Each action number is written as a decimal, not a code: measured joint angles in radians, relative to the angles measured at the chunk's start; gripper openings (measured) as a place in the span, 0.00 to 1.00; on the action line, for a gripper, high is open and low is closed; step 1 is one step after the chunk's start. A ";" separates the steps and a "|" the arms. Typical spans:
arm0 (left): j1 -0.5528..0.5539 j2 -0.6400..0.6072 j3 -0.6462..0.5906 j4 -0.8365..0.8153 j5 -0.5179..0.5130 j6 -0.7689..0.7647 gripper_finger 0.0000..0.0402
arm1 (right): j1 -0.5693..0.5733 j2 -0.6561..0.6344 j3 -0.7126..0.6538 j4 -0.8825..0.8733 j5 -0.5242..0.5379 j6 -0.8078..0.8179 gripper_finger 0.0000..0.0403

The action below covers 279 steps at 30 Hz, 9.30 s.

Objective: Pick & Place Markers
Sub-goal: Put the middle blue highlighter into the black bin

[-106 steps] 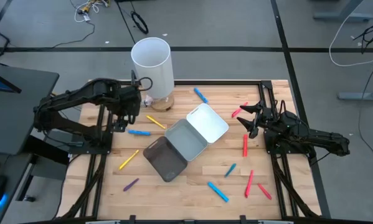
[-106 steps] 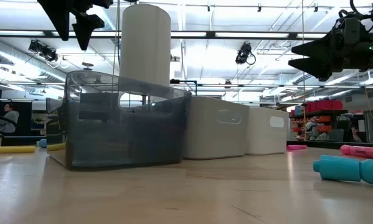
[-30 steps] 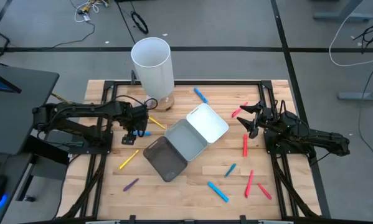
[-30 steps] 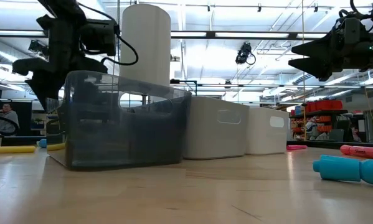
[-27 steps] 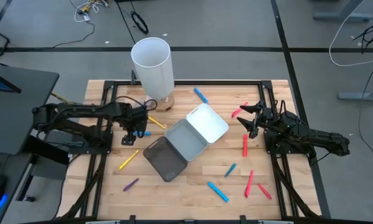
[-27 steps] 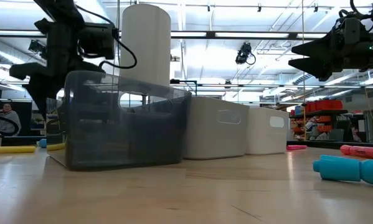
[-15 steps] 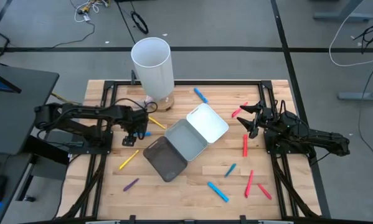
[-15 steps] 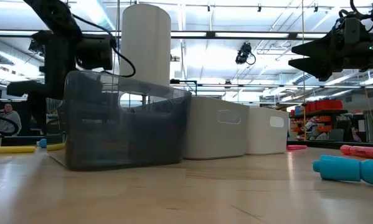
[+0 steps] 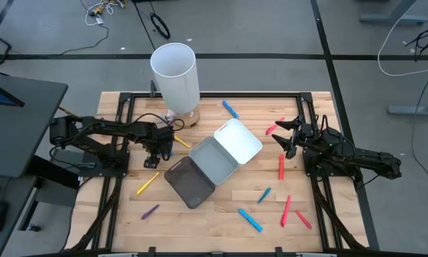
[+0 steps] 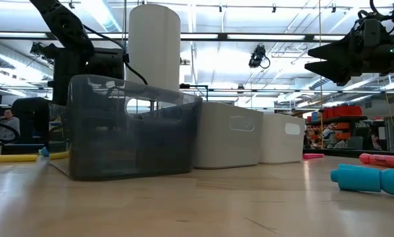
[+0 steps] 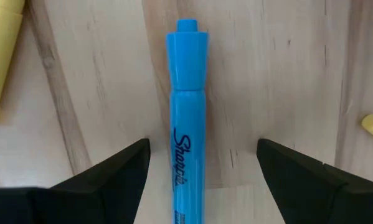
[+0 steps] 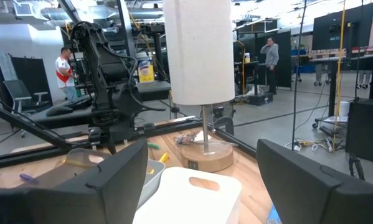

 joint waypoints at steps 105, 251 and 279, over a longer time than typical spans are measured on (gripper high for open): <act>-0.104 -0.216 0.667 -0.729 0.006 0.046 0.17 | 0.000 0.000 0.000 0.000 0.000 0.000 0.75; -0.479 0.476 0.617 -0.062 -0.082 0.311 0.17 | 0.000 0.000 0.000 0.000 0.000 0.000 0.75; -0.489 0.476 0.612 -0.038 -0.118 0.230 0.55 | 0.000 0.000 0.000 0.000 0.000 0.000 0.75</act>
